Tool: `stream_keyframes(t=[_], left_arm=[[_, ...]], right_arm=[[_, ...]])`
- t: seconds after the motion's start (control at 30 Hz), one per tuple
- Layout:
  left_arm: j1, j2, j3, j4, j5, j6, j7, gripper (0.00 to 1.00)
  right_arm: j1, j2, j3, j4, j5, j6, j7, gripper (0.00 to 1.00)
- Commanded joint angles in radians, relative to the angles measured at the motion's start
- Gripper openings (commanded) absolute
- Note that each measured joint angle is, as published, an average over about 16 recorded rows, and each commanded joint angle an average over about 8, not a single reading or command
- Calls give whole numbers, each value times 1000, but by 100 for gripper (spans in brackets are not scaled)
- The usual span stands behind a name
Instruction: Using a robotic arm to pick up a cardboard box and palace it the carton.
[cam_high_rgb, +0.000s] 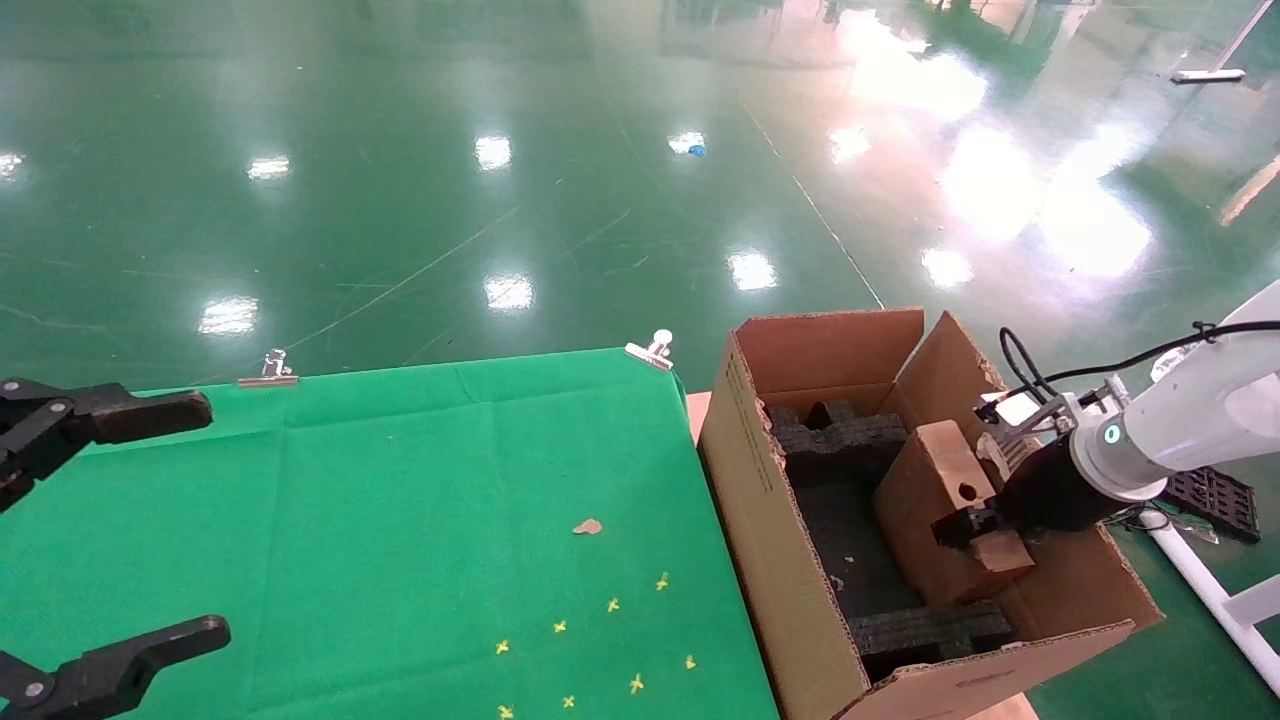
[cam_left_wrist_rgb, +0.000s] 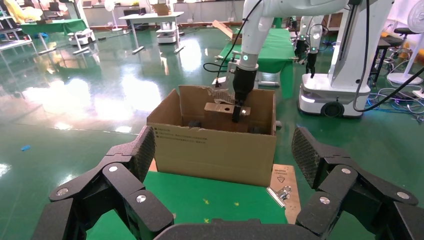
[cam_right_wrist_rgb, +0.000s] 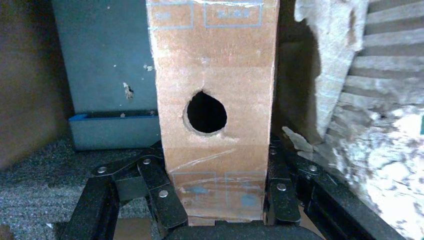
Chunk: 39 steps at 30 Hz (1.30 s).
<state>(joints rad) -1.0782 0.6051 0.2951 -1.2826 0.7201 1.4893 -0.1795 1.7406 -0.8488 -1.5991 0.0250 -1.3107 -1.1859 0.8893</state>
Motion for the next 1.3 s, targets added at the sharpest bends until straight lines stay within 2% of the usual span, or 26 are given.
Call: stream_keyframes(t=[0.03, 0.83, 1.0, 1.3], left_arm=[[0, 0, 0, 0, 0, 0, 0, 100], [0, -1, 1, 0, -1, -1, 1, 100], [0, -1, 2, 0, -1, -1, 1, 100], [0, -1, 2, 0, -1, -1, 1, 100]], right_arm=[[7, -2, -5, -5, -8, -3, 0, 100], [59, -19, -19, -5, -29, -14, -33, 100], [145, -20, -21, 18, -32, -36, -80, 100], [374, -5, 4, 75, -6, -114, -170, 100]])
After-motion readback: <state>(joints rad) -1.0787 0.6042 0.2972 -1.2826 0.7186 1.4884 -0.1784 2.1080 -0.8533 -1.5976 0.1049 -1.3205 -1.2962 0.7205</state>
